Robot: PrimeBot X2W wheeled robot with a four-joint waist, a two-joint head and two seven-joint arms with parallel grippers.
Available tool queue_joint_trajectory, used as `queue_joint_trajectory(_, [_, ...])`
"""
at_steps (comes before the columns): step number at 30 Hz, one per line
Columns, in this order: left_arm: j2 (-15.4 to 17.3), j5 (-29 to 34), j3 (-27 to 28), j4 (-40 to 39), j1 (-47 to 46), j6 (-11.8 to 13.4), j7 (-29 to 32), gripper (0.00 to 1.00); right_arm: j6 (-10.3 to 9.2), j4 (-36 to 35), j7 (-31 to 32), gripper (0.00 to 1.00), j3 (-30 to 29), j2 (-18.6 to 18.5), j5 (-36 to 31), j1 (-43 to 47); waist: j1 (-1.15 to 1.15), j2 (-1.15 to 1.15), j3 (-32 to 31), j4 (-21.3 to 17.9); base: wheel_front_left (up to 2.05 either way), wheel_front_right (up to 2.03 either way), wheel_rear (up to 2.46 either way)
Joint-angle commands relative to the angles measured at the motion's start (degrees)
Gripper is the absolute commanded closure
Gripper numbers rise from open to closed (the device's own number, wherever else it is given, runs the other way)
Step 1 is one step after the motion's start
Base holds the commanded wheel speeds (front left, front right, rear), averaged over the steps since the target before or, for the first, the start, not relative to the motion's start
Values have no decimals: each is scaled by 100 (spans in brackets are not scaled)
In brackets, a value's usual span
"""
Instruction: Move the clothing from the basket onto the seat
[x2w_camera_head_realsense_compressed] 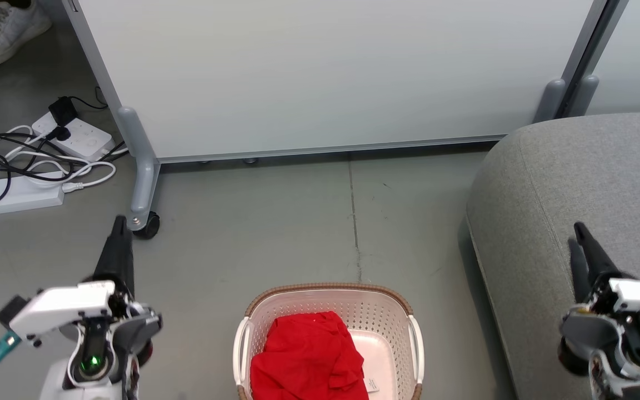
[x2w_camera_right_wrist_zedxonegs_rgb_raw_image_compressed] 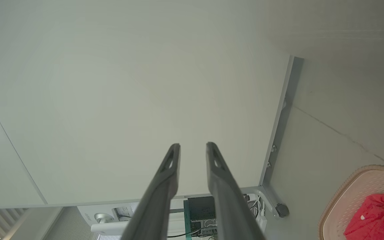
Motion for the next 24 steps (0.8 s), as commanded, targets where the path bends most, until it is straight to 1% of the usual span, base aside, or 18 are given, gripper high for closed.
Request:
queue_joint_trajectory(1, [11, 1, -4, -41, -47, -1, -5, 0, 0, -26, -6, 0, 4, -17, -5, -43, 0, 0, 0, 0, 0, 0, 0])
queue_joint_trajectory(8, [17, 33, -138, -211, -10, -2, -163, 0, 3, -189, -198, 0, 110, -45, -154, 27, 0, 0, -1, 8, 0, 0, 0])
queue_joint_trajectory(13, [70, 248, -275, -335, -21, -3, -321, 0, 5, -297, -374, 0, 226, -135, -476, 47, 0, 0, -6, 19, 0, 0, 0])
queue_joint_trajectory(16, [116, 545, -348, -404, -45, -4, -406, 0, 7, -402, -464, 0, 269, -200, -828, 41, 0, 0, -9, 29, 0, 0, 0])
queue_joint_trajectory(19, [115, 976, -324, -526, -69, -4, -477, 0, 8, -566, -545, 0, 293, -243, -1298, 40, 0, 0, -12, 39, 0, 0, 0])
queue_joint_trajectory(20, [115, 976, -324, -526, -69, -4, -477, 0, 8, -566, -545, 0, 293, -243, -1298, 40, 0, 0, -12, 39, 0, 0, 0])
queue_joint_trajectory(24, [106, 1720, -327, -759, -81, 3, -571, 0, 10, -826, -650, 0, 359, -291, -1949, 41, 0, 0, -15, 51, 0, 0, 0])
